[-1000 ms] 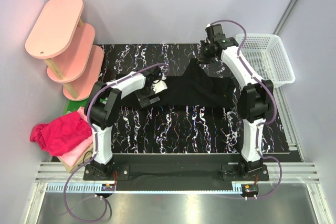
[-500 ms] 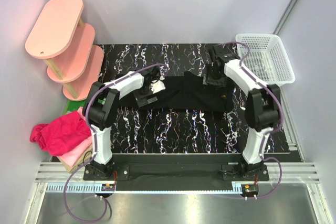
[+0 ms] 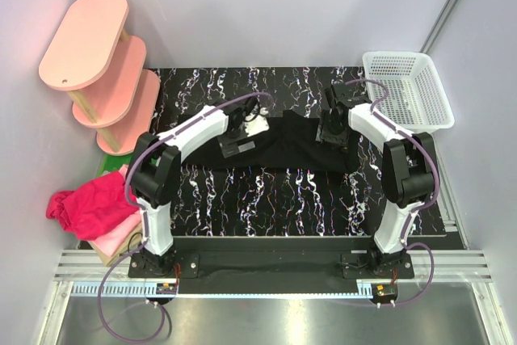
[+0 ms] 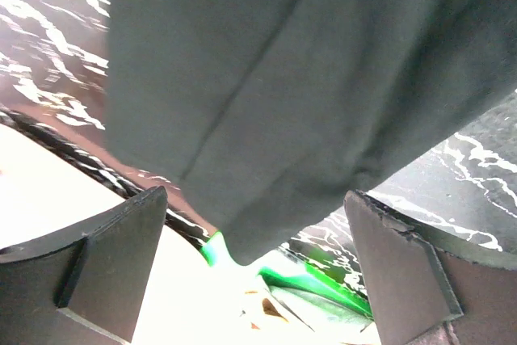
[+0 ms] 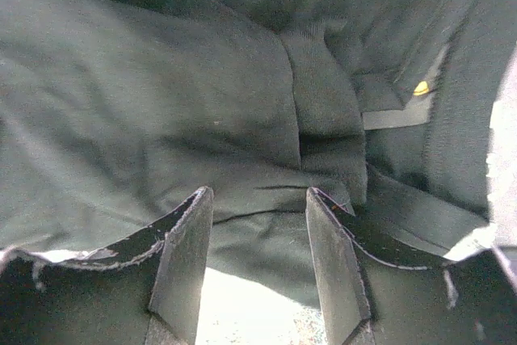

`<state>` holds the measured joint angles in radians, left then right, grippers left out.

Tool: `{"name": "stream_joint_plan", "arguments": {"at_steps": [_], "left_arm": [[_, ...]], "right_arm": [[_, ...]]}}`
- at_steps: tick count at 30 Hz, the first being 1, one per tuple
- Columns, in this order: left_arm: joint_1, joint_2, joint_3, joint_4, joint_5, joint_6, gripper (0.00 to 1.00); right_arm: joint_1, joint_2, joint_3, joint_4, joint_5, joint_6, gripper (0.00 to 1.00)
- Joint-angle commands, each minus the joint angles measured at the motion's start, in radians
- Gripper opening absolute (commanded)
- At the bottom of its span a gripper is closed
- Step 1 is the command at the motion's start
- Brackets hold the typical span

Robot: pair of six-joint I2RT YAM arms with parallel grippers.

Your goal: Fold and stack the t-shirts

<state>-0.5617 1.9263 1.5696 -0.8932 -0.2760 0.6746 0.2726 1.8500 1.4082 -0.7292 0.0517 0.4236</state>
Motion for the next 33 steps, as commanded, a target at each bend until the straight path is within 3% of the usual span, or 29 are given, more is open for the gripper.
{"name": "stream_joint_plan", "arguments": {"at_steps": [1,8,15,18,20,33], "left_arm": [[0.098,0.046,-0.049,-0.010,0.024,-0.015,0.99],[0.186,0.022,-0.128,0.019,0.023,0.014,0.99],[0.214,-0.001,-0.209,0.056,0.024,0.019,0.99],[0.214,-0.016,-0.230,0.063,0.029,0.017,0.99],[0.214,-0.021,-0.238,0.066,0.029,0.020,0.99],[0.220,-0.027,-0.266,0.089,0.012,0.036,0.99]], "right_arm": [[-0.022,0.006,-0.046,0.074,-0.044,0.029,0.56],[-0.053,0.044,-0.078,0.116,-0.049,0.017,0.52],[-0.062,0.043,-0.110,0.174,-0.142,0.040,0.35],[-0.061,0.035,-0.129,0.194,-0.176,0.049,0.18],[-0.061,0.015,-0.133,0.192,-0.171,0.049,0.00],[-0.076,-0.242,-0.002,-0.006,0.129,-0.028,0.00]]}}
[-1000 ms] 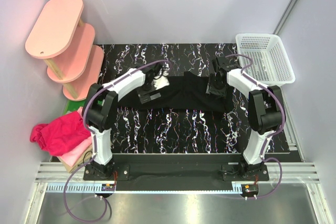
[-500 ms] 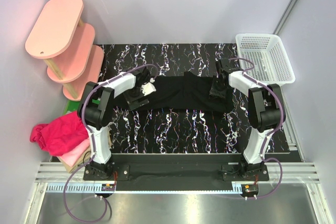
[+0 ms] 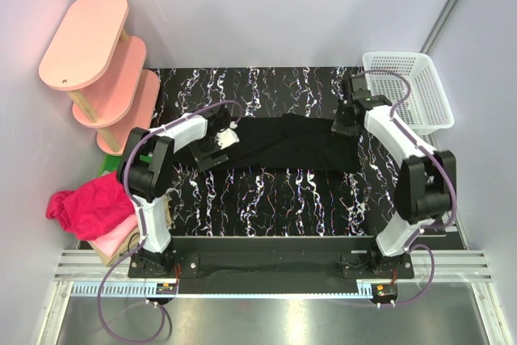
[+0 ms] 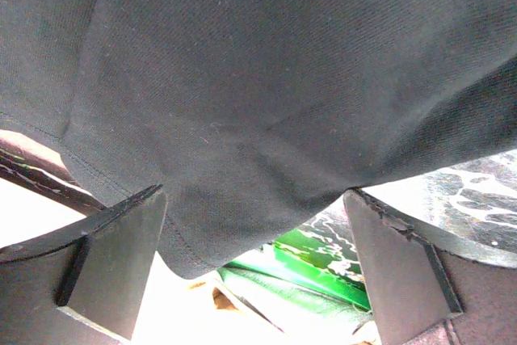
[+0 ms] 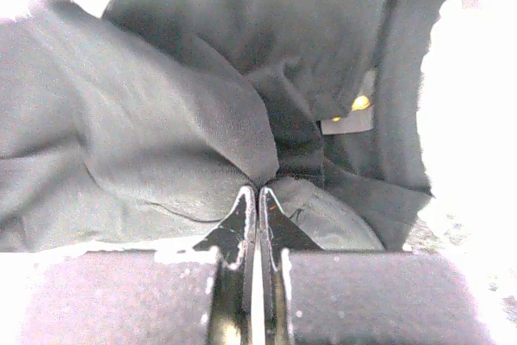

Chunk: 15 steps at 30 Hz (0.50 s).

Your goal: Fold and stack the t-shirts

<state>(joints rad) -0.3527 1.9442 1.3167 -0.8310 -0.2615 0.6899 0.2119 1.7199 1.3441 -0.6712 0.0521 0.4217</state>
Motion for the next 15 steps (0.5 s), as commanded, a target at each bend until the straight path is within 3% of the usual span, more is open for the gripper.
{"name": "stream_joint_plan", "arguments": {"at_steps": [1,6,7,8,9,12,13,15], "left_arm": [[0.012,-0.045,-0.014,0.029,-0.002,0.020,0.99],[0.015,-0.057,-0.017,0.030,-0.002,0.031,0.99],[0.018,-0.060,-0.017,0.030,-0.002,0.033,0.99],[0.018,-0.063,-0.019,0.030,-0.004,0.034,0.99],[0.020,-0.070,-0.019,0.030,-0.005,0.039,0.99],[0.026,-0.080,-0.022,0.029,-0.005,0.045,0.99],[0.029,-0.082,-0.025,0.029,-0.005,0.046,0.99],[0.032,-0.082,-0.027,0.030,-0.008,0.048,0.99]], "right_arm": [[-0.020,-0.126,0.050,-0.068,0.137,-0.021,0.00],[-0.063,-0.083,-0.011,-0.067,0.144,-0.005,0.00],[-0.068,-0.050,-0.022,-0.070,0.147,-0.001,0.04],[-0.074,-0.033,-0.025,-0.071,0.141,0.003,0.18],[-0.080,-0.017,-0.026,-0.074,0.132,0.006,0.45],[-0.088,0.020,-0.016,-0.088,0.092,0.022,0.66],[-0.088,0.018,-0.008,-0.091,0.089,0.025,0.78],[-0.089,0.006,0.032,-0.099,0.095,0.037,0.80]]}}
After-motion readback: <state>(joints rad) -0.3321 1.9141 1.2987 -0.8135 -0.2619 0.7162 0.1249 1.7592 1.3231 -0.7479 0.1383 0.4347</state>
